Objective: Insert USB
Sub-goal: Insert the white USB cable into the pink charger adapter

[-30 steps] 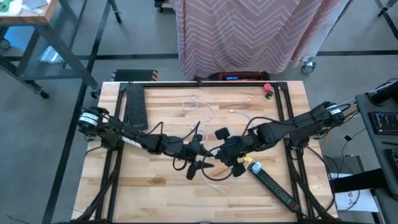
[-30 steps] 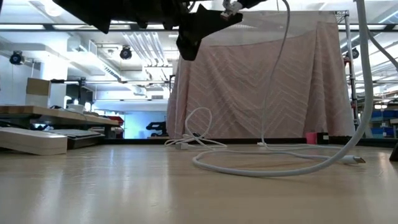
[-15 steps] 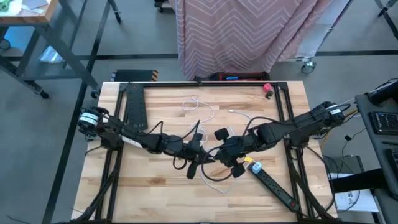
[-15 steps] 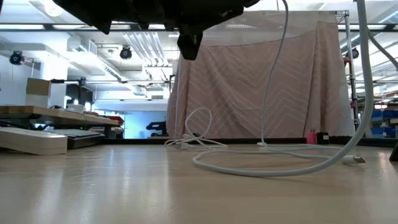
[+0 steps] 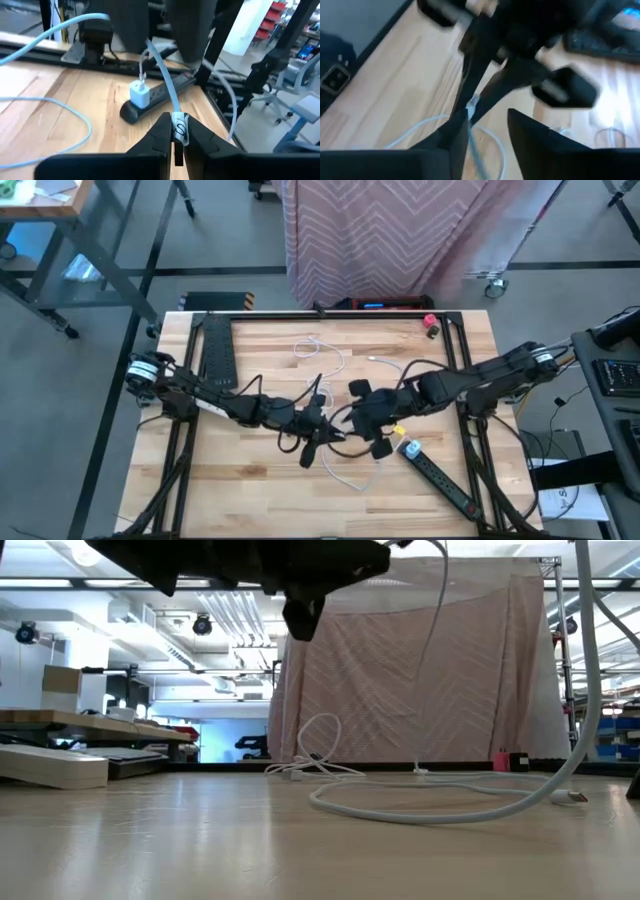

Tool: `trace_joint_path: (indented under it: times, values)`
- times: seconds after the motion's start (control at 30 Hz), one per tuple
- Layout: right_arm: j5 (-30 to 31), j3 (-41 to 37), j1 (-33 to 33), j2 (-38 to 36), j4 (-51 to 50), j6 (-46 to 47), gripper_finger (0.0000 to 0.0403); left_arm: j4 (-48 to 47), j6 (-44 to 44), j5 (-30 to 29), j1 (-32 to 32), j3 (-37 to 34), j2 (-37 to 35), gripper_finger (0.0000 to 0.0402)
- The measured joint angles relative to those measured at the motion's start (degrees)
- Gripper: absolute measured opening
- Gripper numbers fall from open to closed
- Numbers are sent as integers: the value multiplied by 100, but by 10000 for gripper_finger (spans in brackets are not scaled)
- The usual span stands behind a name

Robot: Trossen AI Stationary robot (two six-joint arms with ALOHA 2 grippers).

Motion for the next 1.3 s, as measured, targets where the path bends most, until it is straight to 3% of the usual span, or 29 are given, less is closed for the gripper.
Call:
trace_joint_path:
  times: [0.13, 0.33, 0.53, 0.73, 0.9, 1.03, 1.3]
  values:
    - [37, -34, -282, -334, 86, 240, 168, -169, -1, 6, -7, -4, 0, 11]
    - [757, -343, -1295, -992, -126, 926, 198, -300, -18, 5, -12, -4, 0, 10]
    - [1914, -870, -3150, -1493, -1189, 2457, 218, -388, -20, 5, -15, -7, 0, 10]
    - [1929, -1571, -5181, -1352, -1535, 3039, 244, -388, -20, 4, -15, -7, 0, 10]
    - [1802, -2174, -6508, -947, -1003, 3514, 266, -316, -43, 4, -15, -9, 0, 10]
    - [1777, -2402, -6924, -488, -704, 3624, 276, -331, -71, 2, -21, -9, 0, 13]
    - [2041, -2112, -6957, 289, -645, 5853, 267, -349, -84, -6, -26, 1, 0, 14]
